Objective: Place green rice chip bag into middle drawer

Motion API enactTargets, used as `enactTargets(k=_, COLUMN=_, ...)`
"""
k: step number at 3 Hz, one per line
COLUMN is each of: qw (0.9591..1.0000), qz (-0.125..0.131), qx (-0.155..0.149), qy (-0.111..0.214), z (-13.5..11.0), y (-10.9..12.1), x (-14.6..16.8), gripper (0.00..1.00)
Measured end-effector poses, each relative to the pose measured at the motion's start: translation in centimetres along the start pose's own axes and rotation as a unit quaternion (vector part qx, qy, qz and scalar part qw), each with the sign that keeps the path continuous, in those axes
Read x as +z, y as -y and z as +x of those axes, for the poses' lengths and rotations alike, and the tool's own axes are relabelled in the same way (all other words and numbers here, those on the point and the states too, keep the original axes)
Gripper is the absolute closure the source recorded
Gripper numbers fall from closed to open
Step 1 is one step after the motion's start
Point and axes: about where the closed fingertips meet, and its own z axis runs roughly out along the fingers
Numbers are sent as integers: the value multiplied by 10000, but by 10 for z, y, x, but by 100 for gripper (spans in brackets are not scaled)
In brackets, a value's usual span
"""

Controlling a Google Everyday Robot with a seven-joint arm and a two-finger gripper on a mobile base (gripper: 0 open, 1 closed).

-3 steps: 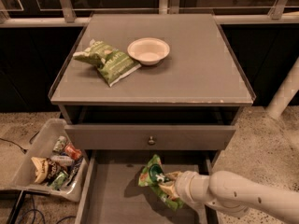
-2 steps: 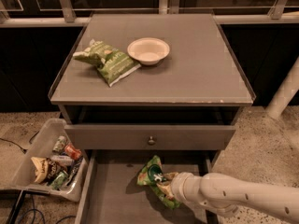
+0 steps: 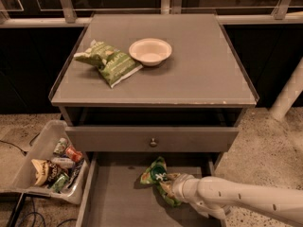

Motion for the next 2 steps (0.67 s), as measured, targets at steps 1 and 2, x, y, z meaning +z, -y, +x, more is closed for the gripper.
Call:
enactTargets(k=1, qw=9996, qz=-14, qx=290, qy=38, z=11, y=12, x=8, gripper=100)
enactTargets(k=2, qw=9996, qz=-15, qx=290, qy=38, z=11, y=12, x=8, gripper=82)
